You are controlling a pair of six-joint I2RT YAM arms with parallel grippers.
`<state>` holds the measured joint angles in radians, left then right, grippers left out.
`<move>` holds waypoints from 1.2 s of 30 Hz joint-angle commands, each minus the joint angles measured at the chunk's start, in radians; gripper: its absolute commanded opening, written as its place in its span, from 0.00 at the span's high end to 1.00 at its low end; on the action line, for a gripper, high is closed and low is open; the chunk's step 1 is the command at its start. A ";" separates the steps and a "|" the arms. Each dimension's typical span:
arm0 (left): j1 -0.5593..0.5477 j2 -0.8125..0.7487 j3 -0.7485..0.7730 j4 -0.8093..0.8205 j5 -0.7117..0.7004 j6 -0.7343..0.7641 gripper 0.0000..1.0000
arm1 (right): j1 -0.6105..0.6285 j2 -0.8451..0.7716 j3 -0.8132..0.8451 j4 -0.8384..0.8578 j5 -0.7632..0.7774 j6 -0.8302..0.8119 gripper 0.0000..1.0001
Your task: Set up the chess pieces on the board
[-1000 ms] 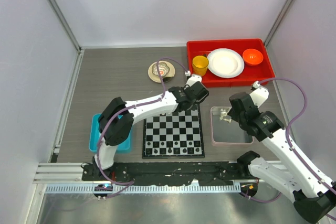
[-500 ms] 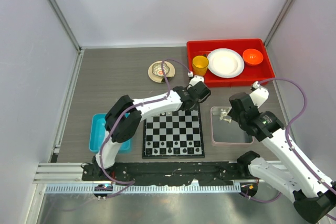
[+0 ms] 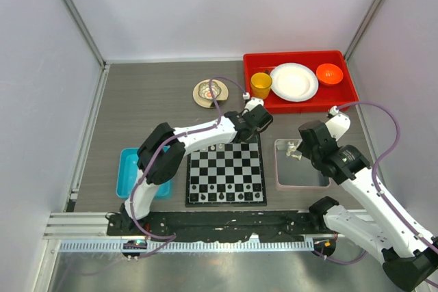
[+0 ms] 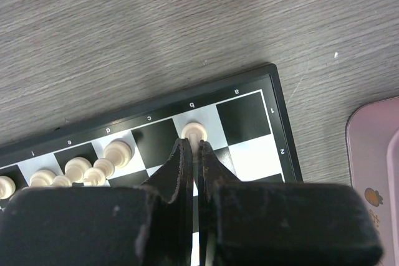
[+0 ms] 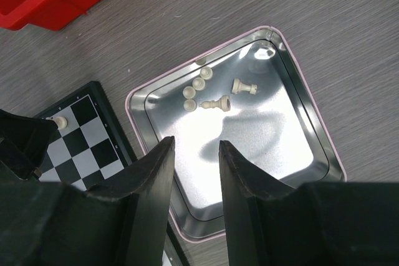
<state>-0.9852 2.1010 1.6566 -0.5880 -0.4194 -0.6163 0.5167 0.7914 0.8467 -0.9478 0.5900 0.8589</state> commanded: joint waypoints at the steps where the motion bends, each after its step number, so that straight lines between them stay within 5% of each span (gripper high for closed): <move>1: 0.005 0.002 0.037 0.014 0.008 0.007 1.00 | -0.003 -0.014 0.006 0.004 0.030 -0.008 0.60; 11: 0.006 0.011 0.038 0.011 0.008 0.007 1.00 | -0.003 -0.011 0.006 0.004 0.030 -0.009 0.60; 24: 0.016 0.019 0.037 0.008 -0.002 0.006 0.83 | -0.003 -0.008 0.005 0.004 0.027 -0.009 0.60; 36: 0.017 0.027 0.040 0.013 0.004 0.006 0.82 | -0.003 -0.009 0.003 0.004 0.028 -0.009 0.60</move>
<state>-0.9730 2.1208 1.6642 -0.5877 -0.4099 -0.6167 0.5167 0.7918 0.8467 -0.9478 0.5900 0.8543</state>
